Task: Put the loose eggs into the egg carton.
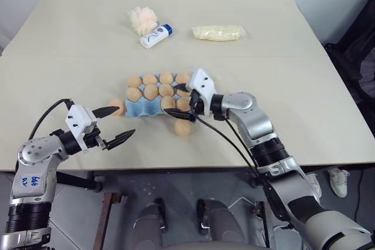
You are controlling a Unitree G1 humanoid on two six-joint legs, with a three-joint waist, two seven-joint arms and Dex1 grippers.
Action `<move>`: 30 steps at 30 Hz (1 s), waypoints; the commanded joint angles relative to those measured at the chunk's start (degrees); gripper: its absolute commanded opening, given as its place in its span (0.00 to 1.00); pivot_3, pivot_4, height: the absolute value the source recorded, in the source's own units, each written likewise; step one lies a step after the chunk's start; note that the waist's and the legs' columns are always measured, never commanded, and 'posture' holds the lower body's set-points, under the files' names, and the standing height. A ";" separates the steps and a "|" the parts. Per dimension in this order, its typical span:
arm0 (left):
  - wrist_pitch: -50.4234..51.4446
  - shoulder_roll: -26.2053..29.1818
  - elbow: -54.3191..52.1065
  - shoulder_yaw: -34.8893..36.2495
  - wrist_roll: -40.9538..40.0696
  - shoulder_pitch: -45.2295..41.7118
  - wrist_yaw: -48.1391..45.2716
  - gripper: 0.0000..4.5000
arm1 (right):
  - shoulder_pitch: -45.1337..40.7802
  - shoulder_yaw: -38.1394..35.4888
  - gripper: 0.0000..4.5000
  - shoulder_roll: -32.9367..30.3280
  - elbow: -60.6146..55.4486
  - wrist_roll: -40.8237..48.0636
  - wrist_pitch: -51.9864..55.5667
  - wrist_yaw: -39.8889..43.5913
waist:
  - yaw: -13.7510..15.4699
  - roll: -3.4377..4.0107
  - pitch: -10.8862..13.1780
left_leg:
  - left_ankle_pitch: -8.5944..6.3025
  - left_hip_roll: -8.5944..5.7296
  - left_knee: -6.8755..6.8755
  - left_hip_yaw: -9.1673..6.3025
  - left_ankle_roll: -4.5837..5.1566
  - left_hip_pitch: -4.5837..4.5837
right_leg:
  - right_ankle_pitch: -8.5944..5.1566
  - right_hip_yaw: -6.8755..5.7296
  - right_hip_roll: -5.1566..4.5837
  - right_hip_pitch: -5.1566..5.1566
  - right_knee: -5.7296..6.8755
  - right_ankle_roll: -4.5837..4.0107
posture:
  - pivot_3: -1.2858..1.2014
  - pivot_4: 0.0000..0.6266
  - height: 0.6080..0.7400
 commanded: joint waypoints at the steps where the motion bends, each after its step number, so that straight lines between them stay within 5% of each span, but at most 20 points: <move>1: 0.06 0.41 -1.74 0.13 -1.11 -1.10 -0.33 1.00 | 2.41 -4.19 0.99 -4.31 -7.57 4.00 0.21 2.57 | 0.07 0.00 0.00 | 0.00 0.00 0.01 0.00 0.00 0.00 | 0.00 -0.01 0.00 0.01 0.00 0.00 | 0.52 0.24 1.00; 7: -1.45 -0.64 0.29 -2.95 -0.25 -3.93 -2.44 1.00 | 20.29 -13.22 0.99 -18.88 -14.59 7.85 -8.63 9.45 | 2.40 -0.06 -0.04 | -0.09 -0.09 -0.04 -0.01 0.12 -0.01 | 0.01 -0.06 -0.04 0.17 -0.38 0.03 | 0.52 0.24 1.00; 17: -4.37 -0.50 6.77 -8.40 1.87 -9.07 -7.92 1.00 | 36.67 -22.09 0.99 -25.14 -13.88 9.40 -13.93 8.39 | 1.58 -0.06 -0.04 | -0.03 0.02 0.21 -0.01 0.03 0.15 | 0.01 -0.03 0.10 0.22 -0.12 0.02 | 0.52 0.24 1.00; 22: -5.80 -0.73 9.11 -9.17 2.33 -11.65 -8.94 1.00 | 35.00 -19.47 0.99 -24.43 -18.77 11.88 -10.86 8.48 | 1.38 -0.06 -0.04 | -0.04 0.02 0.41 -0.01 0.08 0.13 | 0.11 0.03 0.07 0.28 -0.11 0.07 | 0.52 0.24 1.00; 30: -5.78 -0.19 9.12 -8.52 1.89 -10.97 -9.43 1.00 | 24.10 -5.06 0.99 -18.88 -24.82 11.35 0.22 8.05 | 1.55 -0.06 -0.04 | -0.03 0.10 0.37 -0.08 0.05 0.07 | 0.07 -0.02 0.11 0.19 -0.06 -0.10 | 0.52 0.24 1.00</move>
